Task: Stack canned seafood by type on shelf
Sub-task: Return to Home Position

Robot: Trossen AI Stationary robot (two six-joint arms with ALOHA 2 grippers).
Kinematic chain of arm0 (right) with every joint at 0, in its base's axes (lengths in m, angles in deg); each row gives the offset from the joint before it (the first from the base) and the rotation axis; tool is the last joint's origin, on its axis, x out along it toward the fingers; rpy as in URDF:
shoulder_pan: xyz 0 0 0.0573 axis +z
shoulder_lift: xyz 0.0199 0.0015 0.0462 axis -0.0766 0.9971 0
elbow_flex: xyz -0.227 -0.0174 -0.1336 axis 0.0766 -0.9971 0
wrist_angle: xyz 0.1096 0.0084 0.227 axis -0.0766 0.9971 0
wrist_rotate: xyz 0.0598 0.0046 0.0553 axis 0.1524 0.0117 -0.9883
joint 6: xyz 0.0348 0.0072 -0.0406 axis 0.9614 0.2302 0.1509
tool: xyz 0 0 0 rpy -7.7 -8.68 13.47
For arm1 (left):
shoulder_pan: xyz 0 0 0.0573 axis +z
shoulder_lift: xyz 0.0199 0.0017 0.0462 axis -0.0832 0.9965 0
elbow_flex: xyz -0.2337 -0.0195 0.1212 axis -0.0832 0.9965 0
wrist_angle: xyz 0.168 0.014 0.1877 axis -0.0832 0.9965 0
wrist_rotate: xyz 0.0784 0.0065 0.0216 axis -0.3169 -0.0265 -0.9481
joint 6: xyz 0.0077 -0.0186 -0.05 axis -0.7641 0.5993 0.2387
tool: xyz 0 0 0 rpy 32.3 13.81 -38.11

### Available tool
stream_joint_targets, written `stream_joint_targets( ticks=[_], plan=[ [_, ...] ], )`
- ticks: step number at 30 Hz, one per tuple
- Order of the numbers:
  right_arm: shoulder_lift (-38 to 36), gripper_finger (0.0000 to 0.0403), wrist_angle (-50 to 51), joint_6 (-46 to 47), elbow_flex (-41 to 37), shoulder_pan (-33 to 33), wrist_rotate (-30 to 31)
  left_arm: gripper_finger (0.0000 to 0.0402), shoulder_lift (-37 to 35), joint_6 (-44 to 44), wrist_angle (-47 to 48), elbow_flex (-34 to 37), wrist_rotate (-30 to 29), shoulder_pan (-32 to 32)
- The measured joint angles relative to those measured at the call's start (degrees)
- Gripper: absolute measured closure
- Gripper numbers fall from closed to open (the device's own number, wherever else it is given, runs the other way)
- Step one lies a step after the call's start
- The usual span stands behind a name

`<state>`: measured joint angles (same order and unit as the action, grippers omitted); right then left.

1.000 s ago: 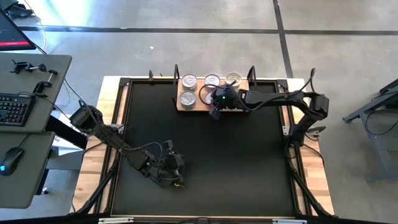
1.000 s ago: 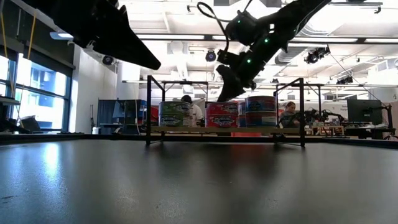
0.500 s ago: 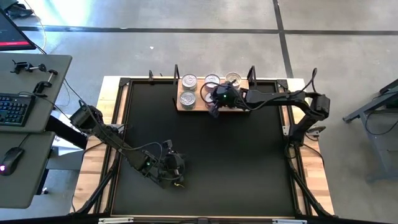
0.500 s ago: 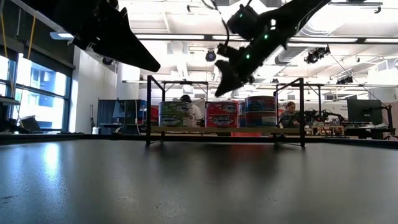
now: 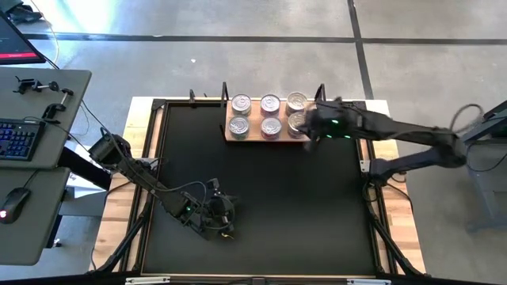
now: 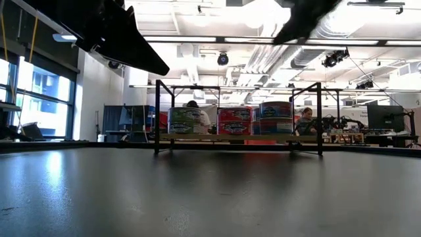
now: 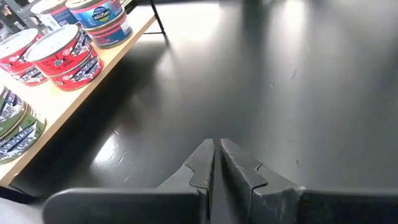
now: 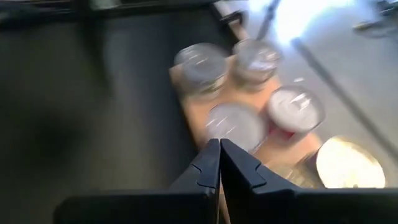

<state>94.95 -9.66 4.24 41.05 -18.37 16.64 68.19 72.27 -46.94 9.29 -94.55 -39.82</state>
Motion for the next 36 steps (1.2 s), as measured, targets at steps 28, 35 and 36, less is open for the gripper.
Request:
stream_joint_targets(
  ticks=[28, 35, 36],
  plan=[
    [-62.9, 0.0401, -15.3, 13.8, -44.4, 23.9, -8.0, 0.0398, -3.0, 1.1, 0.1, 0.0, 5.6, 4.3],
    [-63.6, 0.0401, -23.4, 13.6, -51.9, 23.9, -10.1, 0.0401, -8.6, -7.1, 0.2, 0.0, 11.1, 10.4],
    [-63.6, 0.0401, -24.7, 13.6, -53.1, 23.9, -10.7, 0.0401, -9.5, -8.2, -0.3, 0.4, 11.8, 11.0]
  ],
)
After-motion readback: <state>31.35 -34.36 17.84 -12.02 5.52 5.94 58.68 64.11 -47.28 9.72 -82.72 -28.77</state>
